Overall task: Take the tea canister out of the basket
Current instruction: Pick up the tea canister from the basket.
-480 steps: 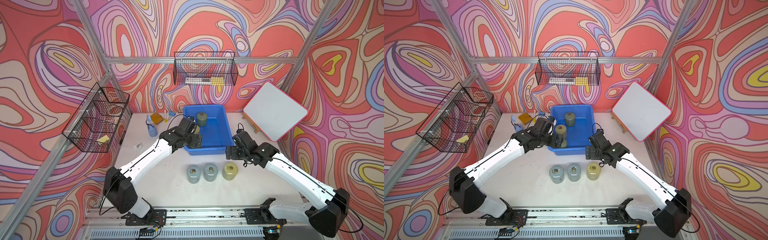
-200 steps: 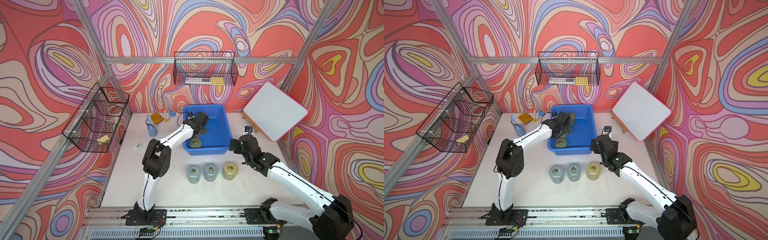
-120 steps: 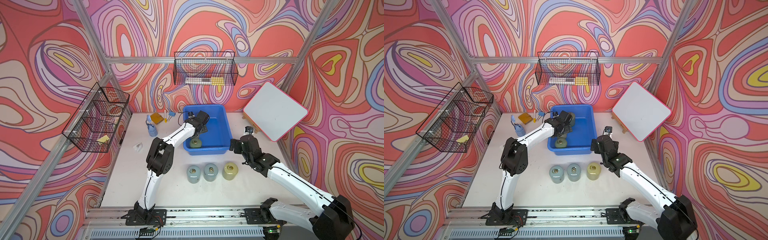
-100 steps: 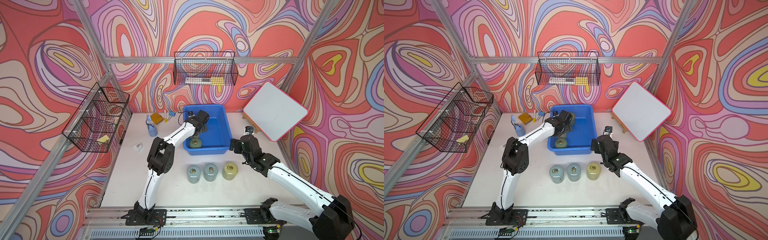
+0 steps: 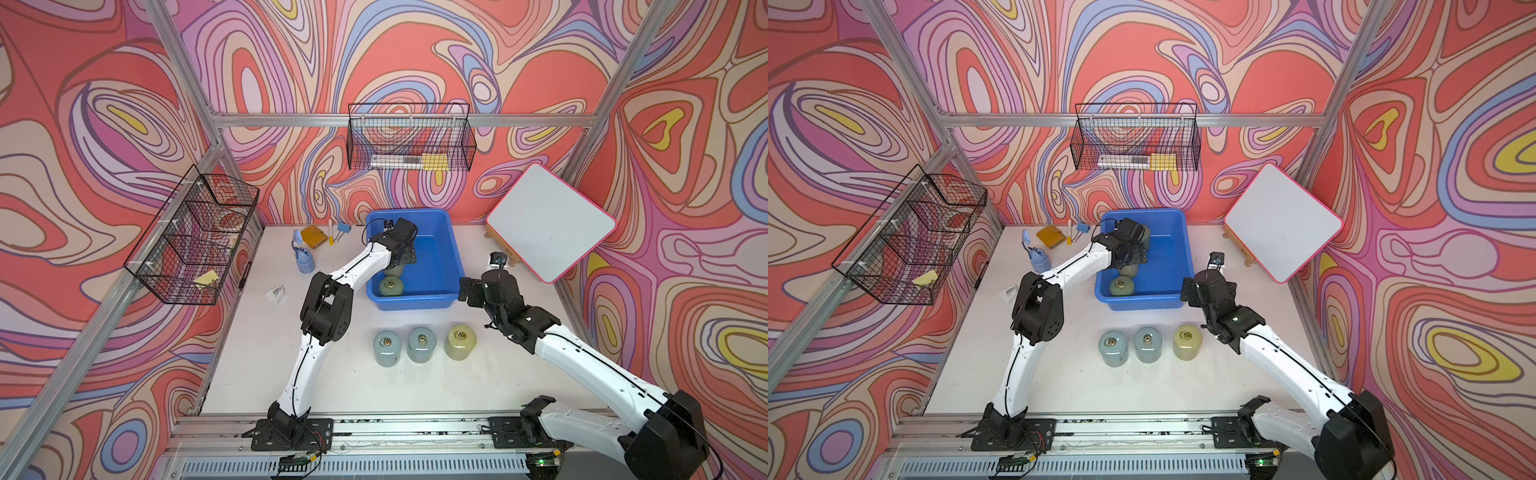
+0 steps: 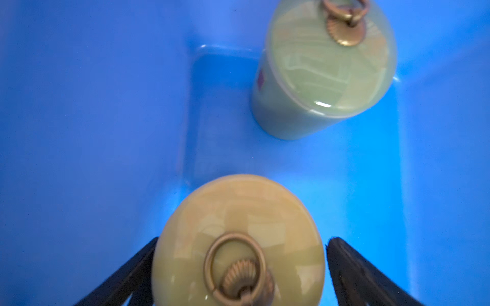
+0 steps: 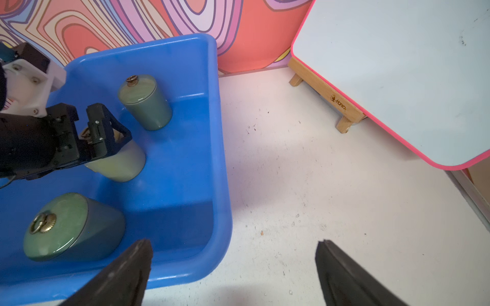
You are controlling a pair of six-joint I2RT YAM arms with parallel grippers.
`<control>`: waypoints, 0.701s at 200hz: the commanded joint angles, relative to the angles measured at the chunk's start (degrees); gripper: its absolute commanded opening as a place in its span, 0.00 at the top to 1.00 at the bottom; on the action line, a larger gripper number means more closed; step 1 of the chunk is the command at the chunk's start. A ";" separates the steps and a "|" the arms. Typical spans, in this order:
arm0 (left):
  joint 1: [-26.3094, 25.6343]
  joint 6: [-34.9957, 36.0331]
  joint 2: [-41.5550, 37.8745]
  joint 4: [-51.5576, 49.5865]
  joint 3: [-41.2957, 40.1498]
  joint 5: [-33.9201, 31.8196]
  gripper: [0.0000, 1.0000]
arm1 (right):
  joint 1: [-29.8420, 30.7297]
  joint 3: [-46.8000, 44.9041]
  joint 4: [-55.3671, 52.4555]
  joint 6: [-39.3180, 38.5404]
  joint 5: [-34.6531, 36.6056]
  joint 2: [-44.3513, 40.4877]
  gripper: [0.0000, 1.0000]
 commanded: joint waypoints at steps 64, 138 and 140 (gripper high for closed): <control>0.97 9.21 3.24 3.25 3.27 4.15 0.01 | -0.51 -0.67 0.54 -0.22 -0.73 0.17 0.02; 1.05 11.88 6.13 3.24 5.45 3.70 0.05 | -0.75 -0.61 0.54 -0.25 -0.70 0.44 0.02; 1.05 11.90 6.10 3.24 5.45 3.70 0.06 | -0.76 -0.62 0.54 -0.23 -0.66 0.44 0.02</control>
